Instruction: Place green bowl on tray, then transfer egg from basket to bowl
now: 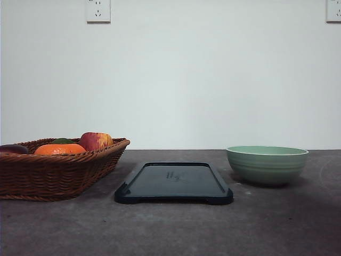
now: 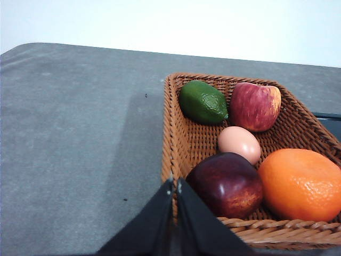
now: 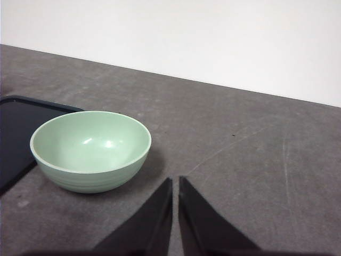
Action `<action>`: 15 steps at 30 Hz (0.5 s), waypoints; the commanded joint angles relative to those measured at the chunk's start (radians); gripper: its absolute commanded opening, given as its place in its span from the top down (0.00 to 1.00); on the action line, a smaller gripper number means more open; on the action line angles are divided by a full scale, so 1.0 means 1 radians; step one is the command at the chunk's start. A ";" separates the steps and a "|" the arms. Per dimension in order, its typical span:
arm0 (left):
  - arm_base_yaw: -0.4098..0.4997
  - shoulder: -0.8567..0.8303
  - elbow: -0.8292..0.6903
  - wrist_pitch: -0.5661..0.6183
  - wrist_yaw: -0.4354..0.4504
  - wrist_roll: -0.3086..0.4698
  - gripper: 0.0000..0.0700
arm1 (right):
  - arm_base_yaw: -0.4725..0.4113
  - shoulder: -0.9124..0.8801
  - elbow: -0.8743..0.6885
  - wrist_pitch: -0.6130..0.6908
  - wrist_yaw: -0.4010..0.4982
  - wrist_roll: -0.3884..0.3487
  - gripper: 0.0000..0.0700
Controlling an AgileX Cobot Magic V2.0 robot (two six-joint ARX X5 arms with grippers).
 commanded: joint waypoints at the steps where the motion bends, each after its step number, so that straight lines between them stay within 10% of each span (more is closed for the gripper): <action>1: 0.000 -0.002 -0.019 -0.005 0.002 0.014 1.00 | 0.001 -0.002 -0.004 0.014 0.003 0.011 0.98; 7: 0.000 -0.002 -0.019 -0.003 0.001 0.008 1.00 | 0.001 -0.002 -0.004 0.014 0.003 0.011 0.98; 15: 0.000 -0.002 -0.019 -0.004 0.002 -0.185 1.00 | 0.001 -0.002 -0.004 0.035 -0.006 0.015 0.98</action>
